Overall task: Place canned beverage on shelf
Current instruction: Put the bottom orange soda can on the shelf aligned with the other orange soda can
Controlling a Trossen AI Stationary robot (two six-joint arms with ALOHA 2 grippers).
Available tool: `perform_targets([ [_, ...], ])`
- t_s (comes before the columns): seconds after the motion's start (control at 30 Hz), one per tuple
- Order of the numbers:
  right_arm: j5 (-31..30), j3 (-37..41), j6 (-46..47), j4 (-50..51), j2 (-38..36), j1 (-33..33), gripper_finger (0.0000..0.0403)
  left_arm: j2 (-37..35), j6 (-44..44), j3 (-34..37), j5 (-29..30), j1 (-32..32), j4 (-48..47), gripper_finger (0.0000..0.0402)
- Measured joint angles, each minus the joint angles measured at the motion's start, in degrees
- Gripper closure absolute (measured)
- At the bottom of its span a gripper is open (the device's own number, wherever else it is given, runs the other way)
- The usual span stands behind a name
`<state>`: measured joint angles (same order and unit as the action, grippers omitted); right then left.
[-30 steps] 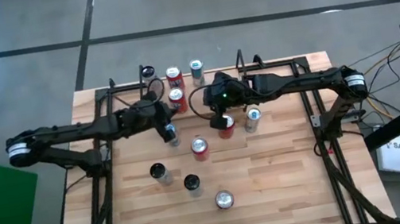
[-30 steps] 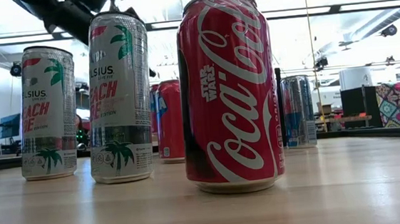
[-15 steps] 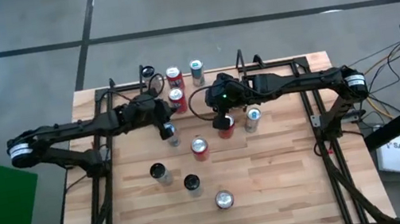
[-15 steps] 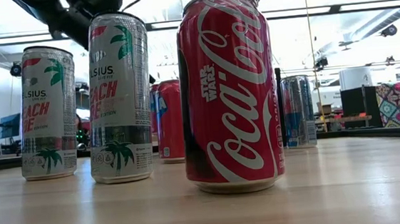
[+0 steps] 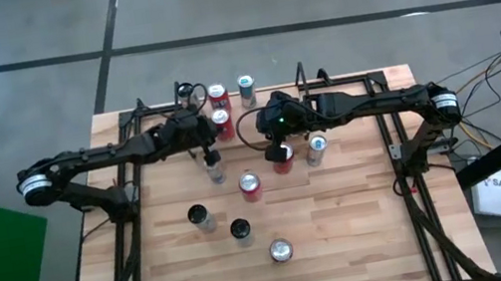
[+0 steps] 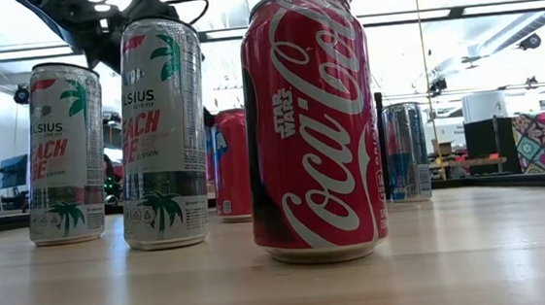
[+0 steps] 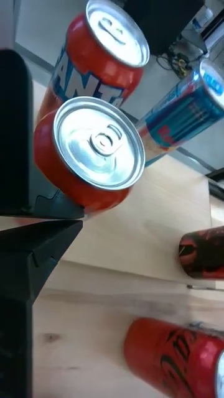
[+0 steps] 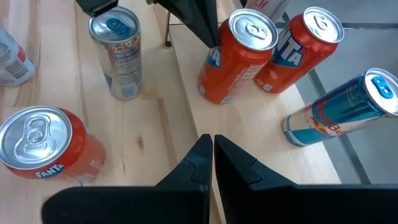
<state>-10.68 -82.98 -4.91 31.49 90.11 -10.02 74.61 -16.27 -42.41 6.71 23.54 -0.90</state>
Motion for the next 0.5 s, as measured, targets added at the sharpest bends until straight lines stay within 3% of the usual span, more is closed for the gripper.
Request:
perform_targets([
  [0.5,0.0,0.1,-0.1,-0.1,0.0,0.0,0.0394,1.1,1.2,0.0,0.4,3.2,6.7,0.0402],
])
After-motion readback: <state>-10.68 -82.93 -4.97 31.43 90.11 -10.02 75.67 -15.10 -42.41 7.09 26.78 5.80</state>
